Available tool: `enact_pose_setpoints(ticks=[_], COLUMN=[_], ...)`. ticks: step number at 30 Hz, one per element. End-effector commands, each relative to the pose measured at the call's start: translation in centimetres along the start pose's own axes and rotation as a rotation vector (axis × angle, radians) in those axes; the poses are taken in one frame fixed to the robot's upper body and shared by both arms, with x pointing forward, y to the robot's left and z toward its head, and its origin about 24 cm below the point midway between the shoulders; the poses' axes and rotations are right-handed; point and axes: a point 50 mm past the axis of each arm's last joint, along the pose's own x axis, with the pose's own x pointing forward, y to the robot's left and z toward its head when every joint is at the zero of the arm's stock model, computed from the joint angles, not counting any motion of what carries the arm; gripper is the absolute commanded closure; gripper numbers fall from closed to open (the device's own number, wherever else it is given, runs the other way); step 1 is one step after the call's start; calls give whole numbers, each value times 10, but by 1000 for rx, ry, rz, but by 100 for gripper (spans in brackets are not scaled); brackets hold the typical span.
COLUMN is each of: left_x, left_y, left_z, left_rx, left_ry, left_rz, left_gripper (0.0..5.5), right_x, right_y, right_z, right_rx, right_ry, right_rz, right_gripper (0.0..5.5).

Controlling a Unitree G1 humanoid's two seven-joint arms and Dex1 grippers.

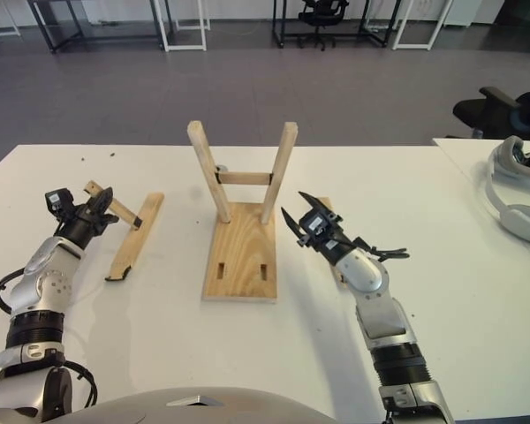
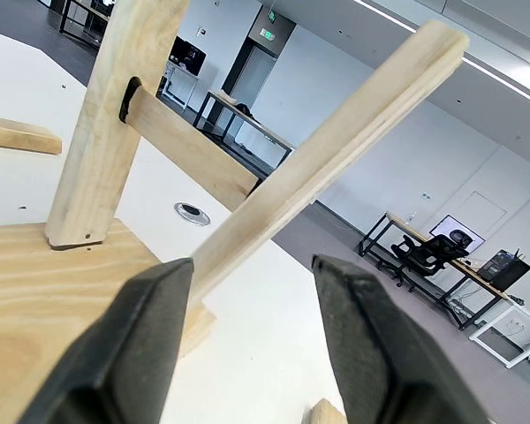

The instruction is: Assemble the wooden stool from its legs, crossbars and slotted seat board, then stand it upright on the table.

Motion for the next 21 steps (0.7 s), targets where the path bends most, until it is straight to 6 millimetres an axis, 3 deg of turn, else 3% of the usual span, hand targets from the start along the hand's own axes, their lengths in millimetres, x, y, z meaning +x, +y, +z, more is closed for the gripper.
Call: enact_pose_setpoints(ticks=[1, 5, 10, 14, 16, 19, 21], left_x=[-59, -65, -95, -101, -83, -38, -22], left_y=[38, 40, 49, 49, 42, 22, 12], left_z=[-96, -101, -119, -130, -113, -63, -42], left_rx=[70, 261, 321, 287, 268, 251, 260], left_ry=[495, 599, 708, 742, 603, 318, 245], left_rz=[223, 174, 160, 141, 121, 63, 6], left_gripper=[510, 510, 510, 510, 510, 510, 458], right_x=[0, 3, 2, 5, 4, 9, 11], right_y=[-11, -15, -15, -12, -13, -10, -8], right_z=[-1, 0, -1, 0, 0, 5, 5], right_rx=[-56, -89, -126, -157, -161, -180, -183], right_ry=[9, 10, 13, 5, 4, -16, -20], right_rz=[-10, -12, -8, 9, 7, 21, 21], right_gripper=[300, 300, 300, 300, 300, 300, 300])
